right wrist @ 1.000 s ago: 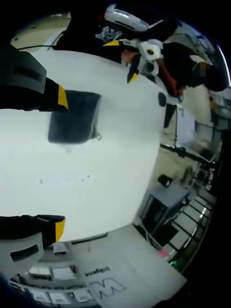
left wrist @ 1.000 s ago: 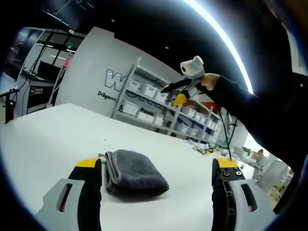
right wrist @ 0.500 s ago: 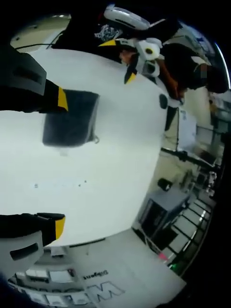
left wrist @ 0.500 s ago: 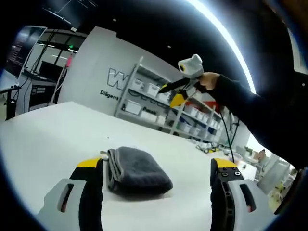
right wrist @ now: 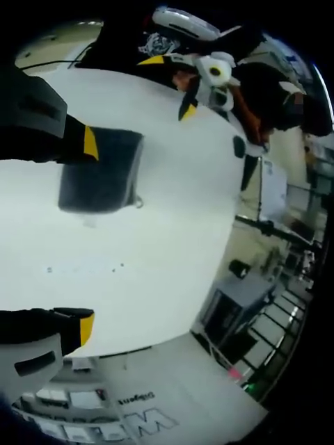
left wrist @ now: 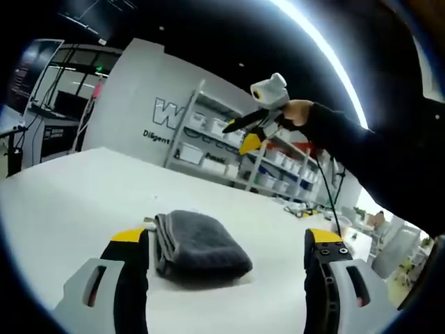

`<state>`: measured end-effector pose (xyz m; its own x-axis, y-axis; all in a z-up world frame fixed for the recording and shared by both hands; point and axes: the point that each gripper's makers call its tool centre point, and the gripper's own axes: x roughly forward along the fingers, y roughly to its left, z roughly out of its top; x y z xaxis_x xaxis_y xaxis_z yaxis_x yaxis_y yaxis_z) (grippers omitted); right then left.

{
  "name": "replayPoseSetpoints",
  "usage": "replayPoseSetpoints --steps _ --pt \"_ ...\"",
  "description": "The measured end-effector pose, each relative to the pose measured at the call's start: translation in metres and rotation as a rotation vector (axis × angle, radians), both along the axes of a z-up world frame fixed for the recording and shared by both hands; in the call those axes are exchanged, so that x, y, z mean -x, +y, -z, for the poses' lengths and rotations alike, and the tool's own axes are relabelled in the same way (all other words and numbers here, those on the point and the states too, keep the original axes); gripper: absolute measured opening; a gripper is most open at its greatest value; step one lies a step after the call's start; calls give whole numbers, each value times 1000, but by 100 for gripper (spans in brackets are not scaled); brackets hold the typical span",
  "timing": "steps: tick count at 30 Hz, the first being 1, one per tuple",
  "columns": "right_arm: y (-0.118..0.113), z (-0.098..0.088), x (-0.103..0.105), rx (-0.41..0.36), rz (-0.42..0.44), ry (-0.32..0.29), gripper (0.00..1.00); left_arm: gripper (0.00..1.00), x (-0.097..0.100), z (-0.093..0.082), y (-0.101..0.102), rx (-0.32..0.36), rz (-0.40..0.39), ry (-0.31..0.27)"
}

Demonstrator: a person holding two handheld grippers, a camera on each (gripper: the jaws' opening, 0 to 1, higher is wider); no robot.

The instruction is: Open the folded towel by lifting each exposed corner and separating the folded layers until the towel lies flat within the target outline without major curled edges

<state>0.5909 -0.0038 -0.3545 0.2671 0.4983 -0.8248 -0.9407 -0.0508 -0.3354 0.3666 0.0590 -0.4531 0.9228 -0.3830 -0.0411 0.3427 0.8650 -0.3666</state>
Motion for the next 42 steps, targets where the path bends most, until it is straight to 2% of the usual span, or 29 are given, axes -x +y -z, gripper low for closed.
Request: replayPoseSetpoints --steps 11,21,24,27,35,42 --pt "6 9 3 14 -23 11 85 96 1 0 3 16 -18 3" --pt "10 20 2 19 -37 22 85 97 1 12 4 -74 -22 23" --pt "12 20 1 21 -37 22 85 94 1 15 4 -85 -15 29" --pt "16 21 0 17 -40 19 85 95 1 18 2 -92 -7 34" --pt "19 25 1 20 -47 23 85 95 3 13 4 -38 -8 33" --pt "19 28 -2 22 -43 21 85 94 2 14 1 -29 -1 37"
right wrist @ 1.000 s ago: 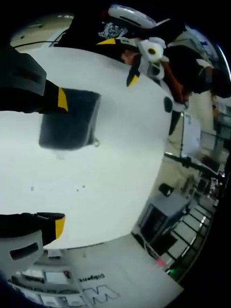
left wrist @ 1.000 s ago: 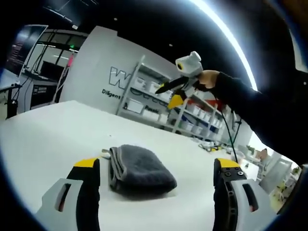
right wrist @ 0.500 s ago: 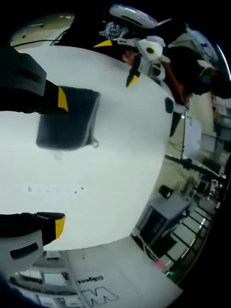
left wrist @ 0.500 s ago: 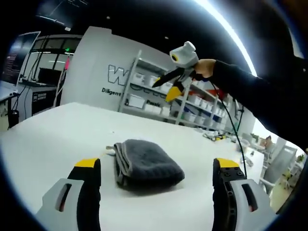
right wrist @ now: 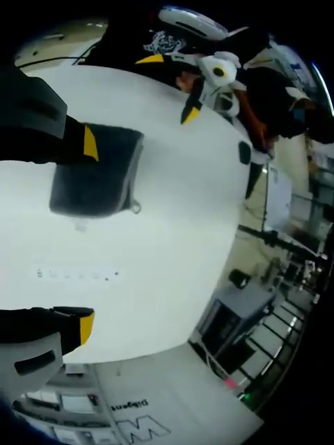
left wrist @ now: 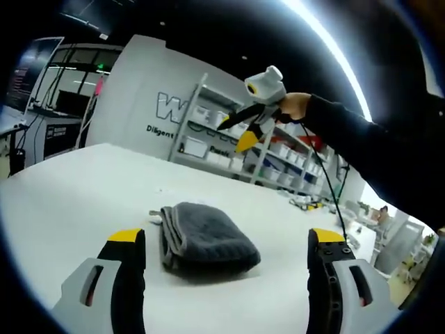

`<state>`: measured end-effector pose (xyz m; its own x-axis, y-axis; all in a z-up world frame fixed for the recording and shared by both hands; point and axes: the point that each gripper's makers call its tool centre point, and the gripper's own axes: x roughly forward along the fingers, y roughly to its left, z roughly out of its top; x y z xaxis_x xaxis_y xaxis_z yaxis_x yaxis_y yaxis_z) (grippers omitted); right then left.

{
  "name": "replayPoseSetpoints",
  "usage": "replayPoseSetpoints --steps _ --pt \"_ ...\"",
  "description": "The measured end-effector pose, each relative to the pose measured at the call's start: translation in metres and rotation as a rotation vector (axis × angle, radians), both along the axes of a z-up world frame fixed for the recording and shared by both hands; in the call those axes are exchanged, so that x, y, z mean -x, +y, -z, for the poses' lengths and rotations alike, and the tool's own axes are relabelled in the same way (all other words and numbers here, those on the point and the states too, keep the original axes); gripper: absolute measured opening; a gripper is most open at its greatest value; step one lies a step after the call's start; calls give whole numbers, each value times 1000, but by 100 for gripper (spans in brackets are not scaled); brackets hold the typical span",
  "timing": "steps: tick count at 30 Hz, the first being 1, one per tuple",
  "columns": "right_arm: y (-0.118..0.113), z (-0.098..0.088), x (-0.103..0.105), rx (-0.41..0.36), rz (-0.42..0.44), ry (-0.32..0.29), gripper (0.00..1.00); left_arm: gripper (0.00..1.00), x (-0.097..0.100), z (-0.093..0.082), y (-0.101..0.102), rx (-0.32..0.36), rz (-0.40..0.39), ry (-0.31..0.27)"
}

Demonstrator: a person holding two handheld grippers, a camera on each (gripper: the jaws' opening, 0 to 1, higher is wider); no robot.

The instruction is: Open the folded towel by lifting each exposed corner and separating the folded layers until the towel lies flat within the target outline without major curled edges

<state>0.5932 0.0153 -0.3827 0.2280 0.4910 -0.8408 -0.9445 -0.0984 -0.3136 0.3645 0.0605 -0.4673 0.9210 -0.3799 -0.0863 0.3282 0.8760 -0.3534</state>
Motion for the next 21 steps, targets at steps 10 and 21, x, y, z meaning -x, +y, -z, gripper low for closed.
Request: replayPoseSetpoints --steps 10,21 --pt "2 3 2 3 -13 0 84 94 0 3 -4 61 13 21" --pt "6 10 0 11 -18 4 84 92 -1 5 -9 75 32 29"
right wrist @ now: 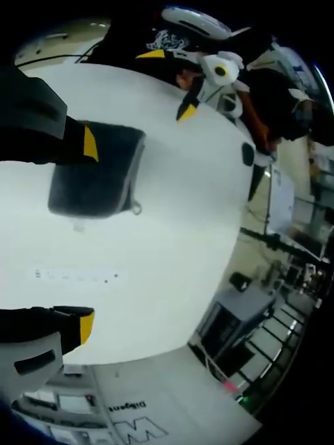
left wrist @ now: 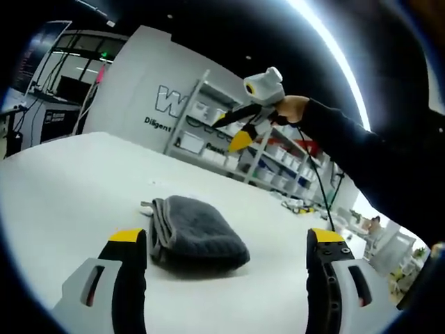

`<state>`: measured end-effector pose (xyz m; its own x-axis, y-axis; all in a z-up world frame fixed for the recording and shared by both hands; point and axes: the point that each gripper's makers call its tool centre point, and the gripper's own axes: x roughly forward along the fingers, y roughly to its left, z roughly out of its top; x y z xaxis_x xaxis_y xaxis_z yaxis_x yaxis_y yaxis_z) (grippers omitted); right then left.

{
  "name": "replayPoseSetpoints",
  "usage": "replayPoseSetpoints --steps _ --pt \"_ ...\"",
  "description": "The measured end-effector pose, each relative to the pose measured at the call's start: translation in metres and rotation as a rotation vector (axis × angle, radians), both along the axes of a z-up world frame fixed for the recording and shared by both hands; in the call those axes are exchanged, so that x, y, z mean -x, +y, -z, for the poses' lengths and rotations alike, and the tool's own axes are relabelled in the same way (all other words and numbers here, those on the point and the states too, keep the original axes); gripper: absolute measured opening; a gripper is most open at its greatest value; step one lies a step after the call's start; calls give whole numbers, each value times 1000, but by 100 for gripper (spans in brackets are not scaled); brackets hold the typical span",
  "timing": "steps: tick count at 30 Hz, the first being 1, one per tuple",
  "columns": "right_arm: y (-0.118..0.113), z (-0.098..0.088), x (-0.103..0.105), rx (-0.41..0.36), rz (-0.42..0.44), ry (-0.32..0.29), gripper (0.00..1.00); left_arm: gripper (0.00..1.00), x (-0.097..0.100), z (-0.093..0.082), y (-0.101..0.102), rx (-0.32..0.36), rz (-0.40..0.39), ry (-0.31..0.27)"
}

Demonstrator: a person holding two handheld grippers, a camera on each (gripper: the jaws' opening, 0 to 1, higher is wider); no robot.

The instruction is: Open the folded towel by lifting each exposed corner and separating the folded layers until the towel lies flat within the target outline without major curled edges

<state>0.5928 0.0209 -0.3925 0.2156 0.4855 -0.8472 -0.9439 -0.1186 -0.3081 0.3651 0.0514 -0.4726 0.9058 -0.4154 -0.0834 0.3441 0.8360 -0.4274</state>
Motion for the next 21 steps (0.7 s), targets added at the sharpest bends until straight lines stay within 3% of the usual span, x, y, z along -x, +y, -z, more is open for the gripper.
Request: replayPoseSetpoints --steps 21 --pt "7 12 -3 15 -10 13 83 91 3 1 -6 37 18 25"
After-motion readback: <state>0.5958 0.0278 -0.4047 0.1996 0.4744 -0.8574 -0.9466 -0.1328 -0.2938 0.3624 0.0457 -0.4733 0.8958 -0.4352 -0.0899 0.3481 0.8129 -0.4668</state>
